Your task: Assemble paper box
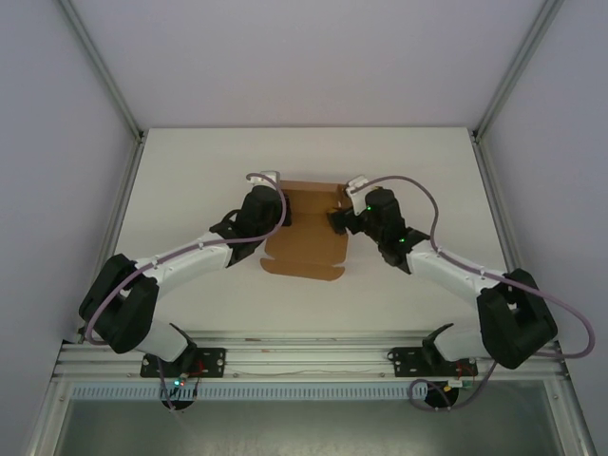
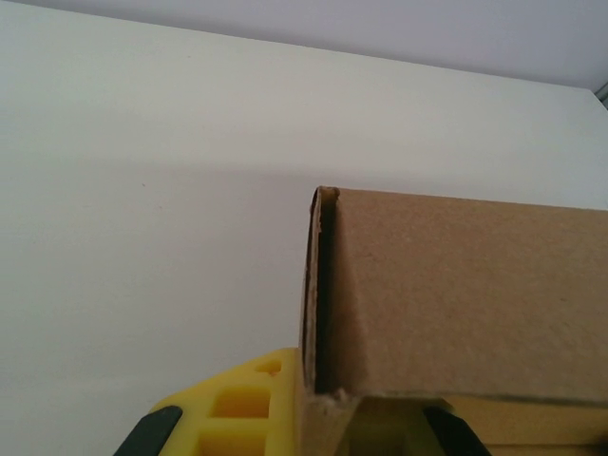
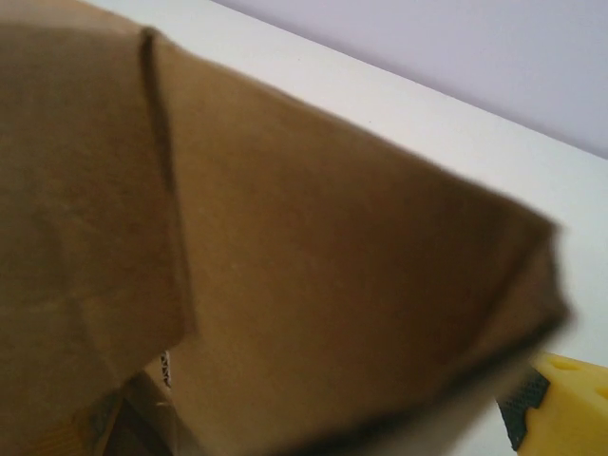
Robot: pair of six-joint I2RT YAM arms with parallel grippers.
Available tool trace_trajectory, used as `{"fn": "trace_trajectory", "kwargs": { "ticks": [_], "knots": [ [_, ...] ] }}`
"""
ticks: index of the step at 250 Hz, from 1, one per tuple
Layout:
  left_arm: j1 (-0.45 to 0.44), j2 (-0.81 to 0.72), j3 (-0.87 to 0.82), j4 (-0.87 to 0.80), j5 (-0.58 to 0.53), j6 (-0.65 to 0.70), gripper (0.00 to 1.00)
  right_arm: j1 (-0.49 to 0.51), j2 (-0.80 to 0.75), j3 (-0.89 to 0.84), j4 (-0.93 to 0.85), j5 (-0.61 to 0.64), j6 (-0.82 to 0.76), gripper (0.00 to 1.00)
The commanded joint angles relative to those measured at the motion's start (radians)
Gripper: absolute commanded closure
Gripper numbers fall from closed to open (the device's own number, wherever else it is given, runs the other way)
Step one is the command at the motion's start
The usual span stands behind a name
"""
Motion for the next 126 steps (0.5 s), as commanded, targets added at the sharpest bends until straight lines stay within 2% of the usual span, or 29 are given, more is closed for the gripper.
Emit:
{"fn": "trace_trajectory", "kwargs": {
  "ticks": [1,18,52,89,126],
  "knots": [
    [0.0,-0.004,0.021,0.024,-0.018,-0.017,1.0,0.014,0.006,0.037,-0.003,0.161,-0.004,0.0],
    [0.002,-0.005,0.01,0.019,-0.051,-0.008,1.0,0.014,-0.039,0.028,-0.026,0.159,0.008,0.0],
    [0.007,-0.011,-0.009,0.008,-0.106,0.01,1.0,0.012,-0.194,-0.02,-0.116,0.06,0.042,0.0],
    [0.014,-0.023,-0.029,0.011,-0.131,0.04,1.0,-0.007,-0.436,-0.092,-0.184,0.001,0.078,0.0],
    [0.019,-0.044,-0.051,0.034,-0.121,0.053,1.0,-0.134,-0.566,-0.099,-0.25,0.018,0.235,0.0]
  ]
}}
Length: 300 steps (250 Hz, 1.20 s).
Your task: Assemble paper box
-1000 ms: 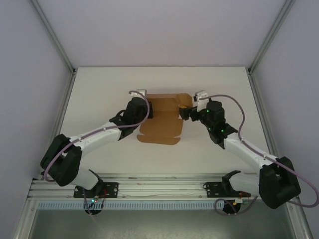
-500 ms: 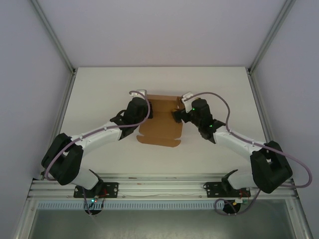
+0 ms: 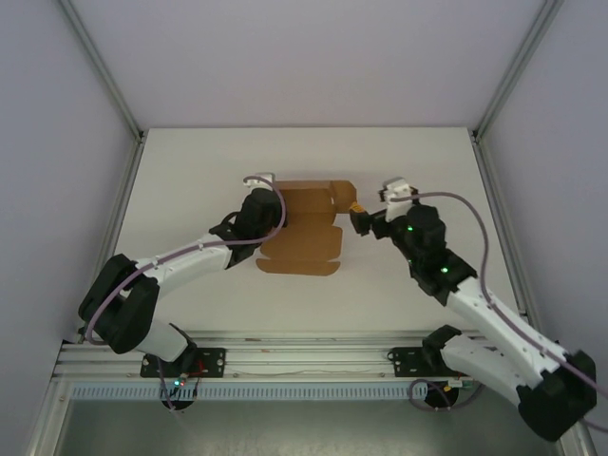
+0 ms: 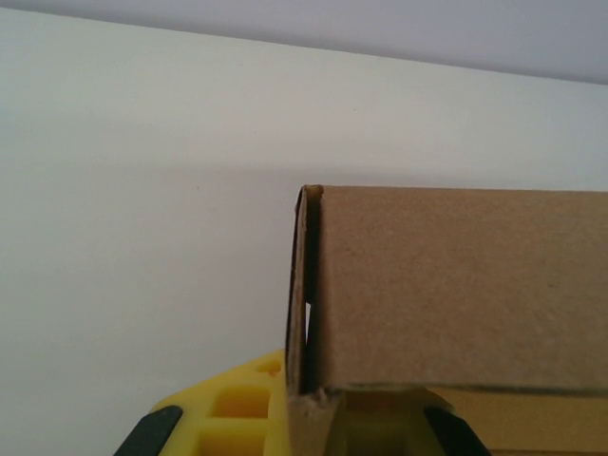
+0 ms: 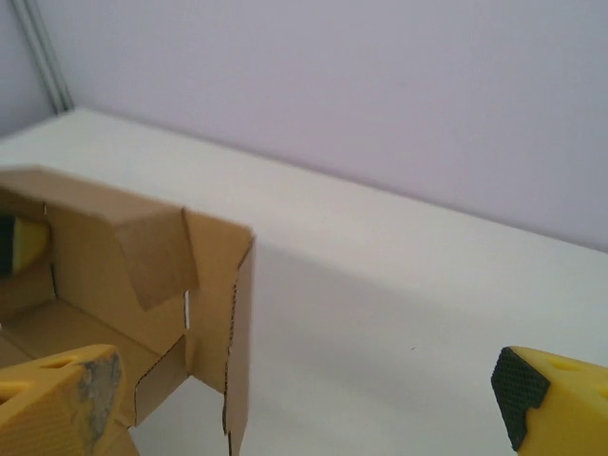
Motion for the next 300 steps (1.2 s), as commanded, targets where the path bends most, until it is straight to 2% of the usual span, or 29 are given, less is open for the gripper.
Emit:
{"fn": "trace_trajectory", "kwargs": {
  "ticks": [1,29,45,98,141,161,184,236,283,300],
  "knots": [
    [0.012,-0.043,-0.023,0.032,-0.029,0.028,1.0,-0.096,-0.063,-0.009,-0.099,0.005,0.15,0.0],
    [0.014,-0.058,-0.036,0.053,-0.011,0.035,1.0,-0.233,-0.024,0.027,-0.193,-0.086,0.205,0.02],
    [0.014,-0.058,-0.033,0.05,-0.005,0.04,1.0,-0.274,0.031,0.051,-0.224,-0.186,0.189,0.08],
    [0.014,-0.051,-0.028,0.055,0.017,0.041,1.0,-0.277,0.236,0.153,-0.258,-0.521,0.057,0.16],
    [0.014,-0.047,-0.024,0.059,0.046,0.051,1.0,-0.275,0.385,0.246,-0.261,-0.69,-0.002,0.3],
    [0.014,-0.044,-0.019,0.055,0.052,0.051,1.0,-0.258,0.433,0.278,-0.281,-0.764,-0.045,0.33],
    [0.014,-0.04,-0.017,0.054,0.05,0.054,1.0,-0.219,0.466,0.311,-0.317,-0.776,-0.107,0.42],
    [0.014,-0.035,-0.012,0.058,0.048,0.054,1.0,-0.148,0.536,0.374,-0.323,-0.765,-0.117,0.45],
    [0.011,-0.032,-0.01,0.055,0.027,0.046,1.0,-0.09,0.602,0.424,-0.252,-0.607,-0.015,0.57],
    [0.009,-0.029,-0.007,0.055,0.005,0.045,1.0,-0.065,0.629,0.45,-0.249,-0.545,0.009,0.59]
  ]
}}
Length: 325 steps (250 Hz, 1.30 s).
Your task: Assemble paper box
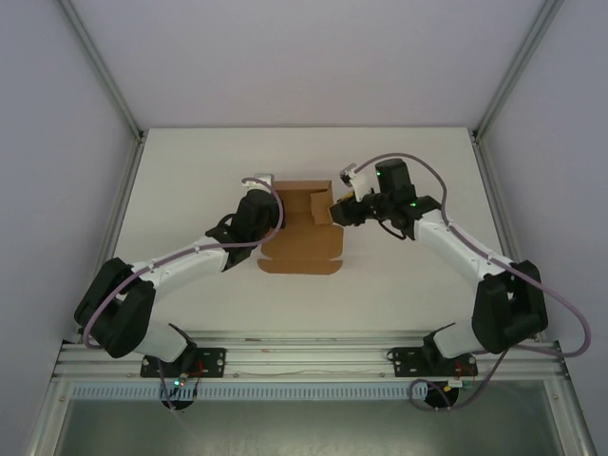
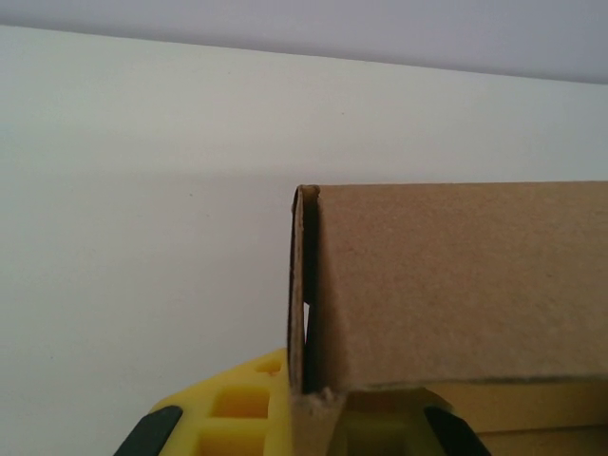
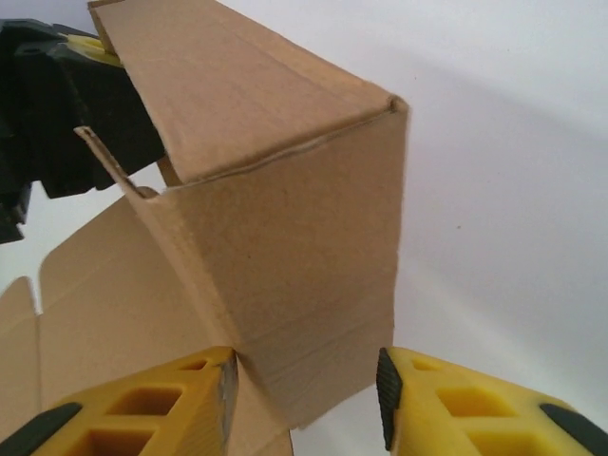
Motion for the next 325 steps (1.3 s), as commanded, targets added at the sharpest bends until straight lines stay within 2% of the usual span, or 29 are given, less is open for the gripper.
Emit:
{"fn": "trace_trajectory", "kwargs": {
  "ticks": [1,22,37,62,82,104,116,137,192,211,236,287,310,325],
  "knots": [
    [0.001,0.002,0.021,0.024,-0.031,0.01,1.0,0.038,0.038,0.056,0.048,0.138,0.065,0.58],
    [-0.005,0.011,0.031,0.007,-0.087,0.008,1.0,0.066,0.071,0.084,0.047,0.227,0.106,0.58],
    [-0.008,0.019,0.042,-0.007,-0.118,0.003,1.0,0.079,0.093,0.095,0.053,0.245,0.139,0.58],
    [-0.011,0.027,0.045,-0.006,-0.117,0.002,1.0,0.095,0.114,0.087,0.095,0.254,0.169,0.58],
    [-0.016,0.028,0.041,0.009,-0.102,0.012,1.0,0.104,0.128,0.091,0.123,0.335,0.207,0.59],
    [-0.025,0.031,0.044,0.017,-0.114,0.017,1.0,0.13,0.151,0.112,0.149,0.513,0.266,0.66],
    [-0.032,0.039,0.053,0.011,-0.144,0.01,1.0,0.158,0.169,0.125,0.161,0.653,0.288,0.76],
    [-0.043,0.066,0.088,-0.026,-0.204,-0.011,1.0,0.203,0.21,0.16,0.147,0.856,0.31,0.86],
    [-0.056,0.084,0.117,-0.051,-0.268,-0.074,1.0,0.213,0.37,0.281,-0.024,1.372,0.516,0.93],
    [-0.056,0.087,0.136,-0.091,-0.312,-0.094,1.0,0.213,0.428,0.334,-0.121,1.497,0.545,0.97],
    [-0.053,0.097,0.152,-0.13,-0.355,-0.103,1.0,0.213,0.465,0.374,-0.198,1.542,0.535,1.0],
    [-0.049,0.127,0.17,-0.13,-0.344,-0.113,1.0,0.215,0.421,0.296,-0.042,1.507,0.415,1.0],
    [-0.05,0.144,0.183,-0.126,-0.322,-0.107,1.0,0.216,0.386,0.27,0.031,1.346,0.368,1.0],
    [-0.05,0.152,0.188,-0.118,-0.312,-0.104,1.0,0.215,0.341,0.216,0.13,1.167,0.338,0.81]
  ]
}}
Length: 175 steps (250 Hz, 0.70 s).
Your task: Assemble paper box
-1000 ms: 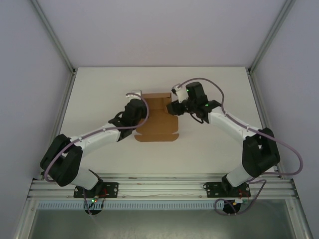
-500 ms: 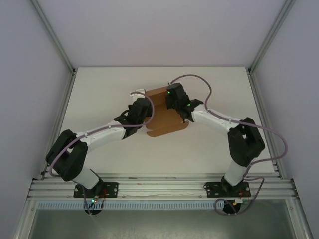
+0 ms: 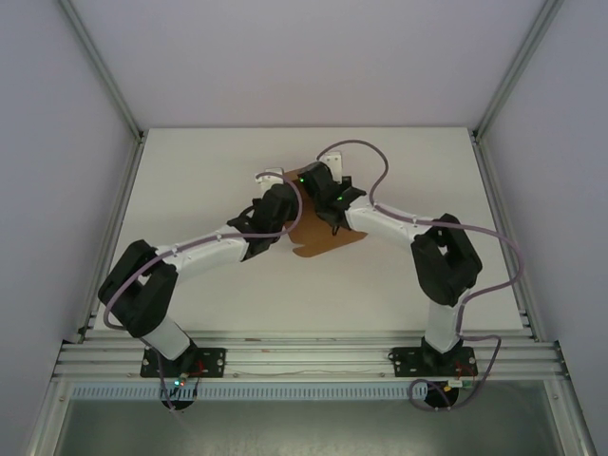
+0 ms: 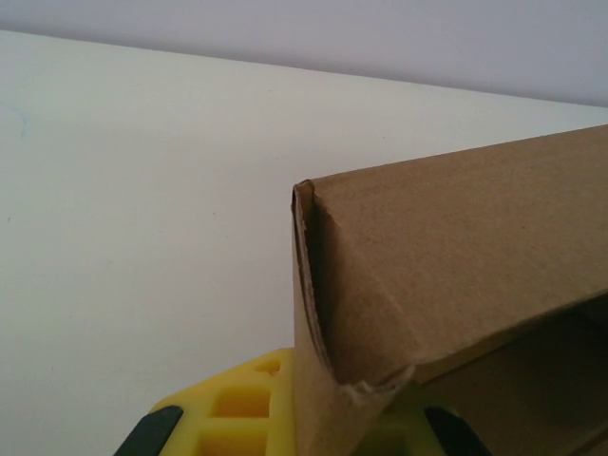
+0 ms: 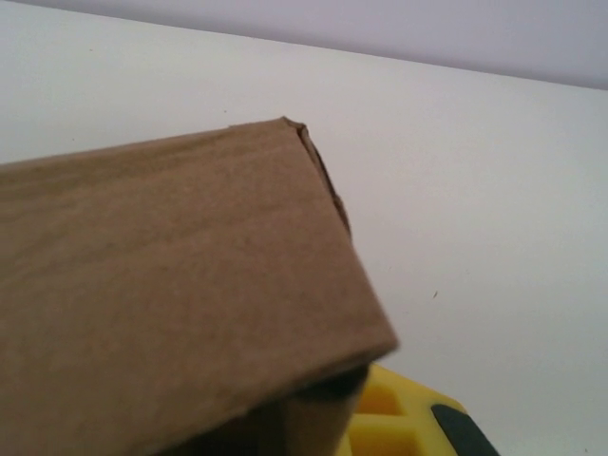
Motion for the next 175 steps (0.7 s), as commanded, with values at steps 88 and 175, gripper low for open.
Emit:
{"fn": "trace_trajectory", "kwargs": {
  "ticks": [88,175],
  "knots": [
    [0.015,-0.045,-0.007,0.026,0.02,0.111,1.0,-0.074,-0.353,-0.336,0.366,-0.526,-0.123,0.05],
    [0.151,-0.073,0.145,-0.342,0.532,0.57,1.0,-0.123,-0.794,-0.488,0.129,-0.412,0.037,0.0]
  ]
}}
